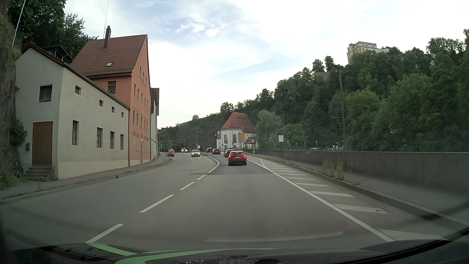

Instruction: Follow the waypoints while adhering to traffic rules and regulations

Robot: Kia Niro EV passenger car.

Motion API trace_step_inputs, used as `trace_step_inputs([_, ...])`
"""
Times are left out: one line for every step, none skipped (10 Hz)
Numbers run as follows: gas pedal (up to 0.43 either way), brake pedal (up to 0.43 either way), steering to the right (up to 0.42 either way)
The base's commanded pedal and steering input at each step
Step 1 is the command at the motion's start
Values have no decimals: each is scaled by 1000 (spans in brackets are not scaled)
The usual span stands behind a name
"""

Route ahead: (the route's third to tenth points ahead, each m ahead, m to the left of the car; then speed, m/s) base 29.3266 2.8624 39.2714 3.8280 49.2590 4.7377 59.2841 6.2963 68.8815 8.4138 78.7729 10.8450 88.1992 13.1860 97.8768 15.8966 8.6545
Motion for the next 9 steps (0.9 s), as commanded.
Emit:
trace_step_inputs([0, 0, -2])
trace_step_inputs([0, 0, -2])
trace_step_inputs([0, 0, -2])
trace_step_inputs([0, 0, -2])
trace_step_inputs([0, 0, -2])
trace_step_inputs([0, 0, -2])
trace_step_inputs([0, 0, -3])
trace_step_inputs([0, 0, -4])
trace_step_inputs([0, 0, -6])
